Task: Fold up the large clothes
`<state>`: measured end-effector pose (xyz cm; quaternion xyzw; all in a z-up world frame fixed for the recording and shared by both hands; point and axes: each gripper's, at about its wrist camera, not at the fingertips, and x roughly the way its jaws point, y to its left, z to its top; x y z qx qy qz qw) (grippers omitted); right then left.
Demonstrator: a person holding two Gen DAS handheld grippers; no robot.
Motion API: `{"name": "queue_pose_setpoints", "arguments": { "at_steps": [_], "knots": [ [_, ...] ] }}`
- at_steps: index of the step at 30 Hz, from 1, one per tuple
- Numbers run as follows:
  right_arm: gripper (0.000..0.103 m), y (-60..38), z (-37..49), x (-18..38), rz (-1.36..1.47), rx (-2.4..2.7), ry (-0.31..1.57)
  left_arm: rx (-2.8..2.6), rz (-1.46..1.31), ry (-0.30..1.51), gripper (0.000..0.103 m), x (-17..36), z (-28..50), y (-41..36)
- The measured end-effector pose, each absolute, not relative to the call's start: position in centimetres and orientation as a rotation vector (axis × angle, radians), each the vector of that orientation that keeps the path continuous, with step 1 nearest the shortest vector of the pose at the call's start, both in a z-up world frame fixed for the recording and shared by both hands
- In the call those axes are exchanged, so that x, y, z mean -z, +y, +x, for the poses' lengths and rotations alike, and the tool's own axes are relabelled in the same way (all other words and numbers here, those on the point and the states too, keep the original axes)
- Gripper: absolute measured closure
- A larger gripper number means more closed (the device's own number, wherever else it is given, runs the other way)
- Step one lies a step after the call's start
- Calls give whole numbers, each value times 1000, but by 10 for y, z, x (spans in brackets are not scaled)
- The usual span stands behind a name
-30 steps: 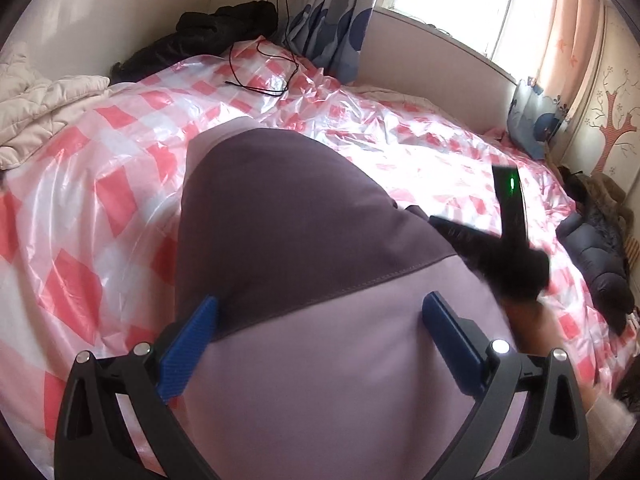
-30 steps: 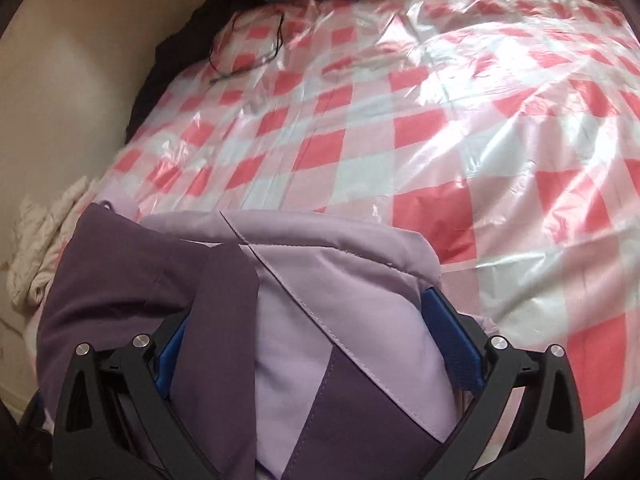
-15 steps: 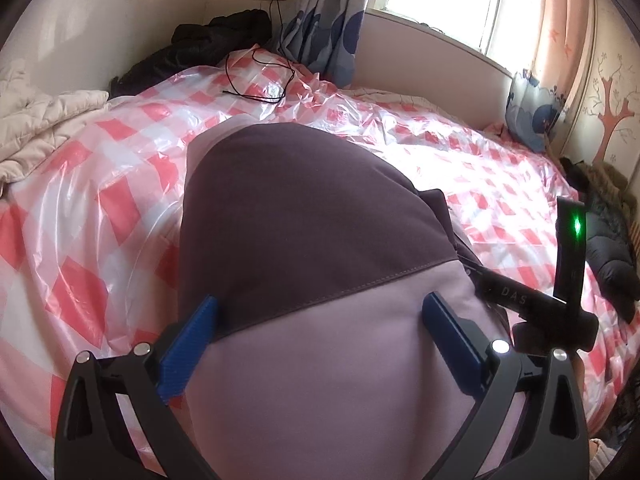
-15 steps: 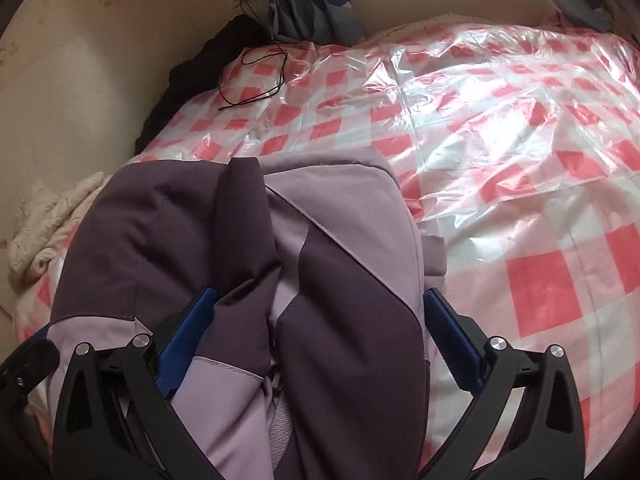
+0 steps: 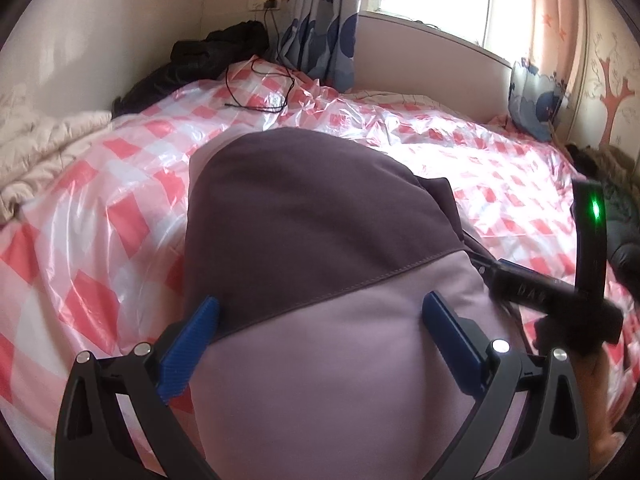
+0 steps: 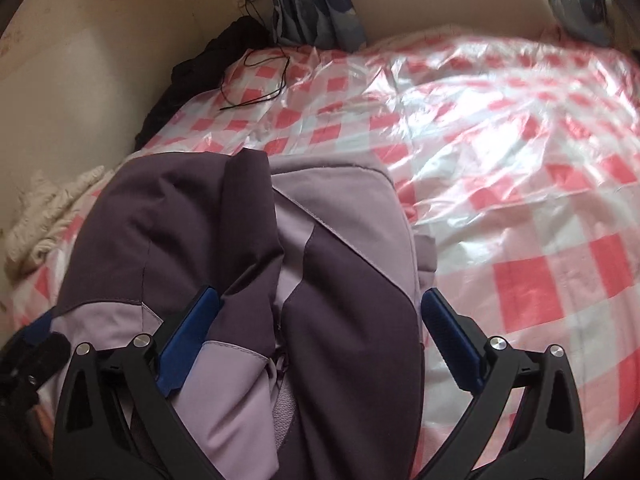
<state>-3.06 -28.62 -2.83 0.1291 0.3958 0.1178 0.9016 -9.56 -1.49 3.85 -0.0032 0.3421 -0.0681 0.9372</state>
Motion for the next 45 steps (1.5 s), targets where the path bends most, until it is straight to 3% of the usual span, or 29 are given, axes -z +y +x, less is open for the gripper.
{"name": "queue_pose_setpoints", "arguments": {
  "at_steps": [12,14,17,19,23,29,33,36,45],
  "knots": [
    [6,-259,-19,-92,30,-186,599,127,-36,696,6,-39,-95,-7],
    [6,-253,-5,-80,64,-215,637,129,-37,696,6,-39,-94,-6],
    [6,-228,21,-4,14,-206,787,135,-40,697,6,-39,-94,-6],
    [6,-243,29,23,160,-268,824,140,-25,702,6,-38,-93,-8],
    [6,-253,31,6,120,-269,865,121,8,695,6,-39,-96,-13],
    [6,-252,-50,-56,-2,-210,696,114,-6,687,6,-40,-97,-9],
    [6,-253,-80,-16,64,-203,751,117,-2,685,6,-41,-98,-10],
    [6,-277,-87,25,306,-244,740,116,33,687,6,-39,-99,-18],
    [6,-286,-82,28,352,-288,766,112,37,691,6,-39,-96,-19]
  ]
}}
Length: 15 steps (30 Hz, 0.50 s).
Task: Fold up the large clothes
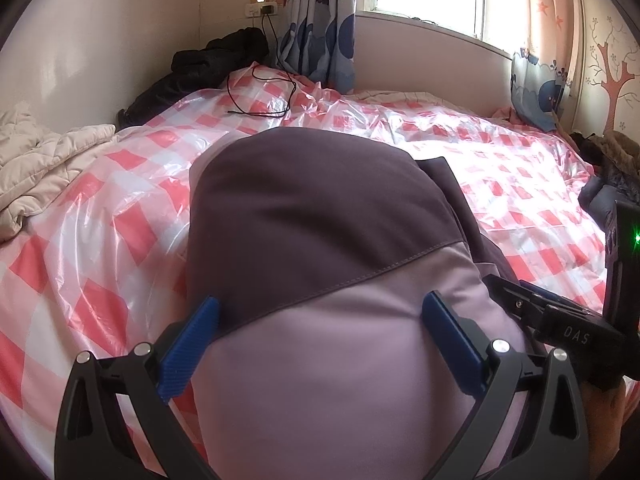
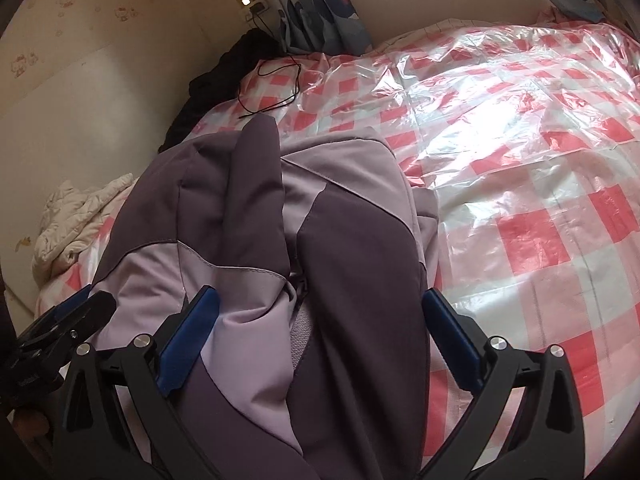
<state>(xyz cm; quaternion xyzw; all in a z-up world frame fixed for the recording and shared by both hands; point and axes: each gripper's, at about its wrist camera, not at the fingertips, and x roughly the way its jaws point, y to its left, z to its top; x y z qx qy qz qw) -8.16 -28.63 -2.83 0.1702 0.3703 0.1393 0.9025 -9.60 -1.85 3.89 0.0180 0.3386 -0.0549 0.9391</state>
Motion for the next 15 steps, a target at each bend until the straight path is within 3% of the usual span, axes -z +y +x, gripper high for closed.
{"name": "queue_pose_setpoints", "arguments": {
  "at_steps": [15],
  "knots": [
    [6,-286,-70,34,378,-310,774,80,69,683,6,-37,-98,-23]
  ]
}}
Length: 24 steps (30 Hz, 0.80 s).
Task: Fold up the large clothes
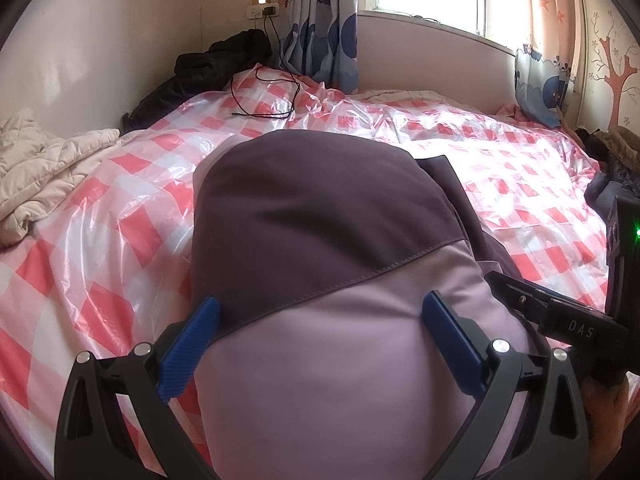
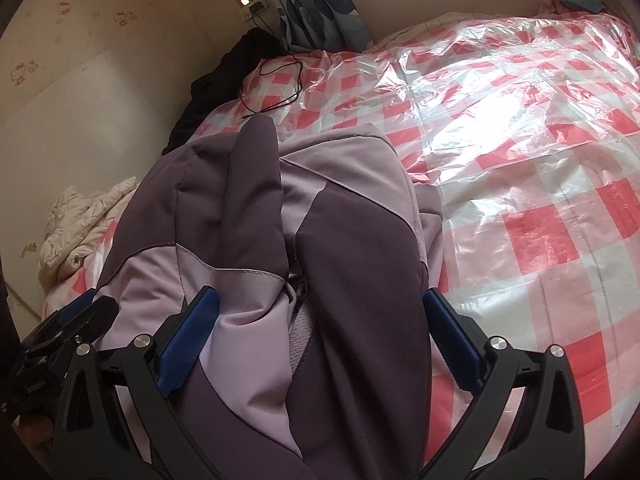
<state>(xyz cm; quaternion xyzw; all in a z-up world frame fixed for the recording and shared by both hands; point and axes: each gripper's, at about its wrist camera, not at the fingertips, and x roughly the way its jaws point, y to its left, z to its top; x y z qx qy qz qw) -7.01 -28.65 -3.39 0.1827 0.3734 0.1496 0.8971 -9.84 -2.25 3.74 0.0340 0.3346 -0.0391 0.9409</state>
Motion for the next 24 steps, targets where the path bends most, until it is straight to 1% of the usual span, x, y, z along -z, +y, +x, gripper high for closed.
{"name": "queue_pose_setpoints", "arguments": {
  "at_steps": [10,17,19,24],
  "knots": [
    [6,-286,-69,34,380,-313,775,27,150,621,6,-41,-113,-32],
    [6,-284,-66,27,358,-305,814,-17,198,604,6,-48,-122,-39],
    [6,-283,-69,16,325,-274,798,-17,197,622,6,-51,-123,-39],
    [6,-288,-97,-32,277,-246,678,3,108,712,6,-64,-123,-27]
  ]
}}
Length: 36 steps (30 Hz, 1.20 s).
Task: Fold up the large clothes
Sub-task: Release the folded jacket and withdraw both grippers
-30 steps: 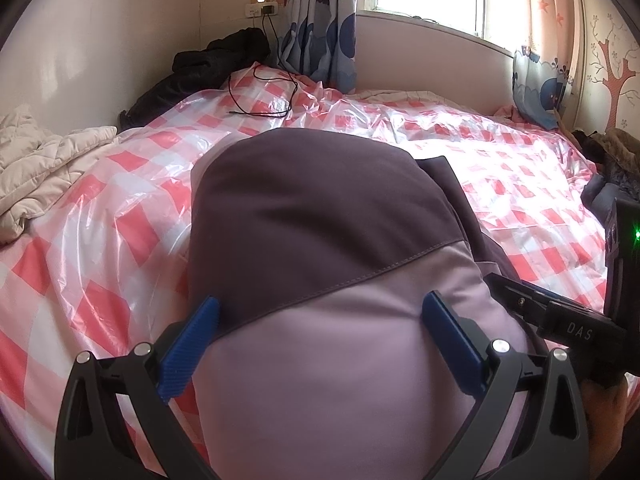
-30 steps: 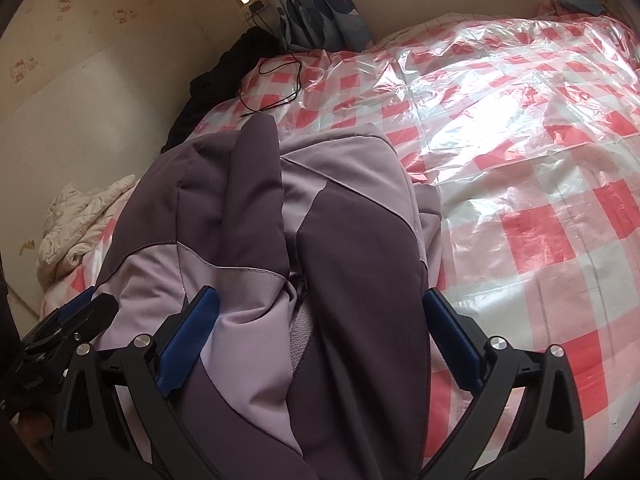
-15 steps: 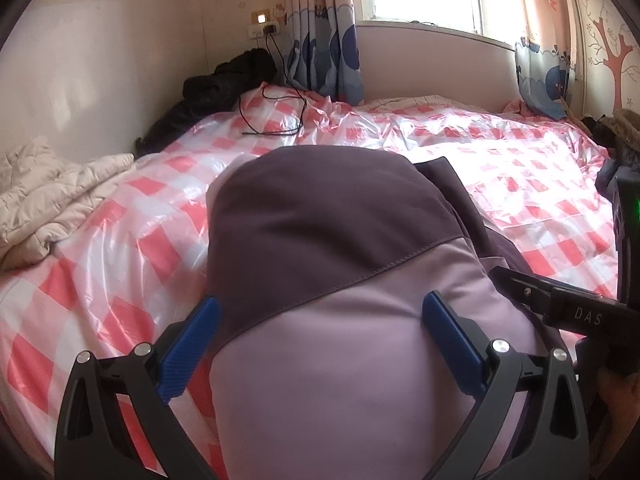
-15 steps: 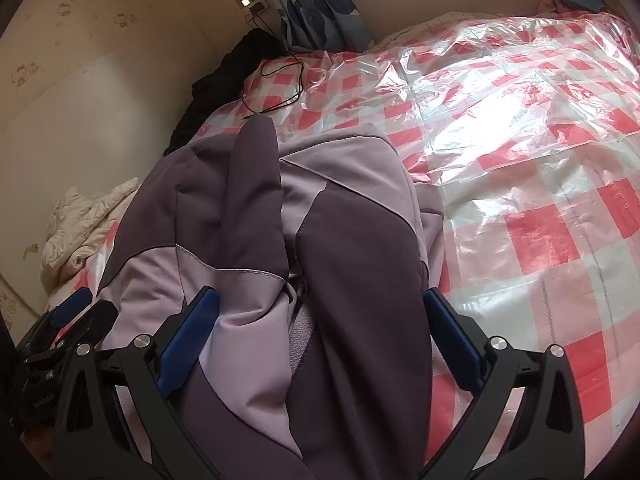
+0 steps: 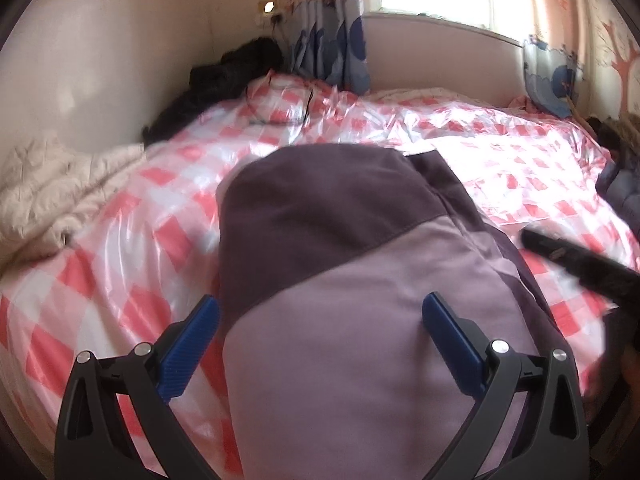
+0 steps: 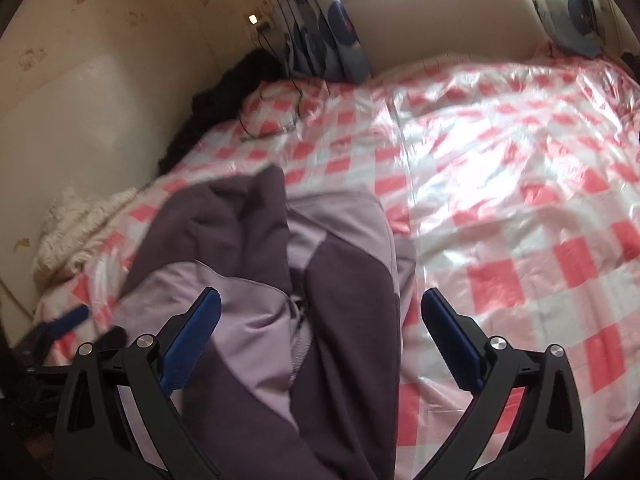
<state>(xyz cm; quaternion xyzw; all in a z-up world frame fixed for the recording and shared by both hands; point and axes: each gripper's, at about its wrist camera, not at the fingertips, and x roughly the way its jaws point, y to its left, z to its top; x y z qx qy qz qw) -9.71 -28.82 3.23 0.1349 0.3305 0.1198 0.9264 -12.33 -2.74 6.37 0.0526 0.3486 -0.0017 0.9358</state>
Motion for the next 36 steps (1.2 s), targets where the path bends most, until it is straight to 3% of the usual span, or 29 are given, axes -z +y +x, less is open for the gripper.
{"name": "queue_pose_setpoints", "arguments": {
  "at_steps": [9,15,29,36],
  "knots": [
    [6,-277,-150,-86,104,-288,632,19,104,705,6,-80,-146,-37],
    [6,-266,-164,-85,33,-297,689,-105,206,764,6,-81,-157,-48],
    [6,-258,-171,-85,62,-276,765,69,-199,897,6,-86,-154,-20],
    [6,-248,-155,-73,61,-251,815,45,-147,873,8,-84,-153,-26]
  ]
}}
